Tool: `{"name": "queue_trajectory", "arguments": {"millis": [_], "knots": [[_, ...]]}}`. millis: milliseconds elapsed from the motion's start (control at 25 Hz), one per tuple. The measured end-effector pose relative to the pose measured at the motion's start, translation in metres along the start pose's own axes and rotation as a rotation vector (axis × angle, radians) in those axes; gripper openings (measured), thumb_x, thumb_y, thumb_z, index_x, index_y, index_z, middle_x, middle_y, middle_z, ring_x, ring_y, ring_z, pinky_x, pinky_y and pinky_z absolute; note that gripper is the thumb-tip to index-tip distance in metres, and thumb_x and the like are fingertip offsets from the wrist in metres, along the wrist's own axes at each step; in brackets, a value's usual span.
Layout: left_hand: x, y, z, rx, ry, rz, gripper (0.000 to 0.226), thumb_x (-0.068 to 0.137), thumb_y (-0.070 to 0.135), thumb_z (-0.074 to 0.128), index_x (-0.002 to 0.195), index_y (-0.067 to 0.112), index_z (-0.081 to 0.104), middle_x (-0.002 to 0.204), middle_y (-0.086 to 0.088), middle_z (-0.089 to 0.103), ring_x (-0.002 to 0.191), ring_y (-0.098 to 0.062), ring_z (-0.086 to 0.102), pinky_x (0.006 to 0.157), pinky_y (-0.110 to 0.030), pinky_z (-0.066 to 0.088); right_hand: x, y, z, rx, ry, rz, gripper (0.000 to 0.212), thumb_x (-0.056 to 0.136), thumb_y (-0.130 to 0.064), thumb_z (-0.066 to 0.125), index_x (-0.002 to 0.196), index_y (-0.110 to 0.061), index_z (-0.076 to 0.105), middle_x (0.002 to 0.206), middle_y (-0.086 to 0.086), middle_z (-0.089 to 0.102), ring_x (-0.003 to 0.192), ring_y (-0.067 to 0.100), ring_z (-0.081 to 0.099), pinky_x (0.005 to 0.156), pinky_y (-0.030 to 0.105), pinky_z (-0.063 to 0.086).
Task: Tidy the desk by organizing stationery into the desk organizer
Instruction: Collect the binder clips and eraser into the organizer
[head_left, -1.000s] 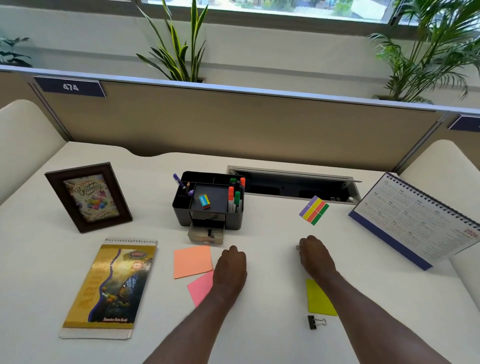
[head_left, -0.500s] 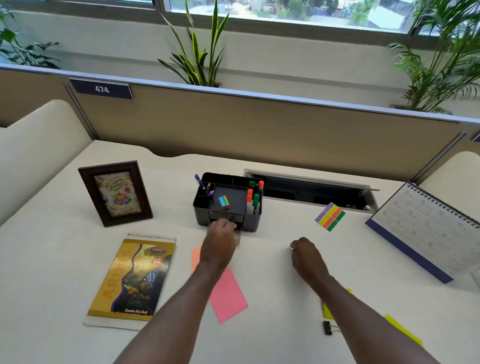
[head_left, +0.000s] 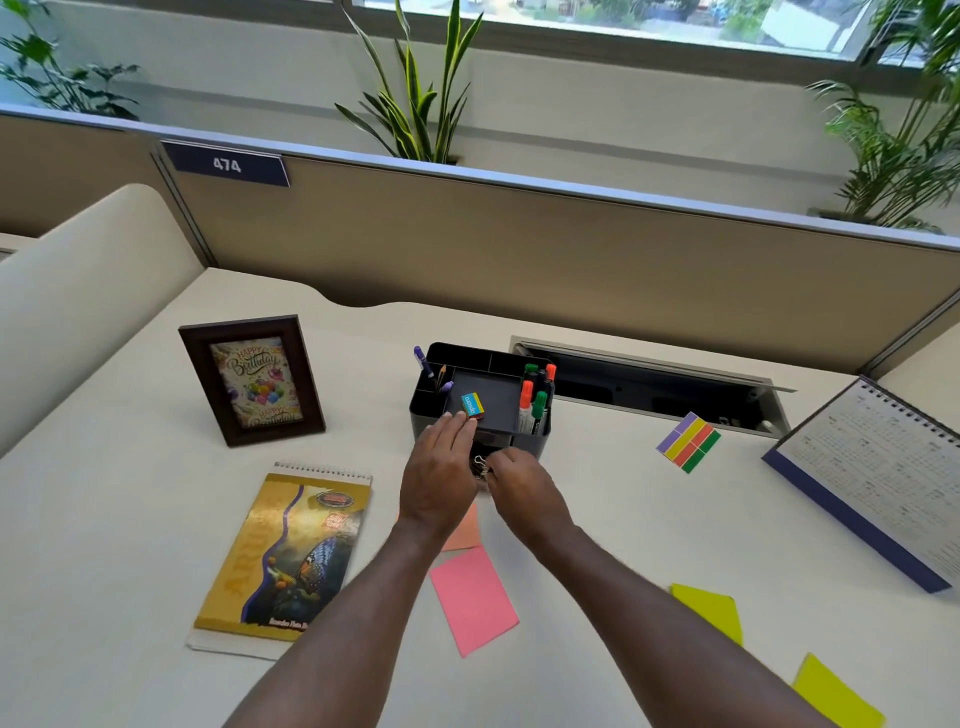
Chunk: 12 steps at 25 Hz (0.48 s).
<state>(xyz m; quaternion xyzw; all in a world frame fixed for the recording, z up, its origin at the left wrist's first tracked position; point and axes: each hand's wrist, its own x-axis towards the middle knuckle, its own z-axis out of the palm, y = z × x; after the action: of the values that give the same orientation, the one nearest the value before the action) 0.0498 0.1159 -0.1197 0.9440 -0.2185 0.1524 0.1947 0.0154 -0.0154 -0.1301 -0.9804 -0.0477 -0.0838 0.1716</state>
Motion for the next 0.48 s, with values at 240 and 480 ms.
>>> {"name": "queue_trajectory", "arguments": {"millis": [240, 480], "knots": [[0.000, -0.003, 0.007, 0.019, -0.001, -0.001, 0.055, 0.077, 0.007, 0.030, 0.122, 0.002, 0.062, 0.118, -0.015, 0.066, 0.115, -0.030, 0.060, 0.101, -0.043, 0.046, -0.010, -0.003, 0.011, 0.047, 0.088, 0.054, 0.013, 0.081, 0.006, 0.061, 0.089, -0.004, 0.065, 0.085, 0.011, 0.062, 0.072, 0.024, 0.056, 0.059, 0.030, 0.047], [-0.006, 0.014, 0.020, 0.033, 0.086, -0.007, 0.053, 0.077, 0.006, 0.035, 0.123, -0.001, 0.060, 0.124, -0.021, 0.061, 0.119, -0.037, 0.055, 0.104, -0.049, 0.041, -0.060, 0.020, 0.016, 0.047, 0.098, 0.163, 0.008, 0.084, -0.006, 0.059, 0.088, -0.005, 0.066, 0.088, 0.011, 0.064, 0.080, 0.029, 0.061, 0.061, 0.035, 0.054]]}}
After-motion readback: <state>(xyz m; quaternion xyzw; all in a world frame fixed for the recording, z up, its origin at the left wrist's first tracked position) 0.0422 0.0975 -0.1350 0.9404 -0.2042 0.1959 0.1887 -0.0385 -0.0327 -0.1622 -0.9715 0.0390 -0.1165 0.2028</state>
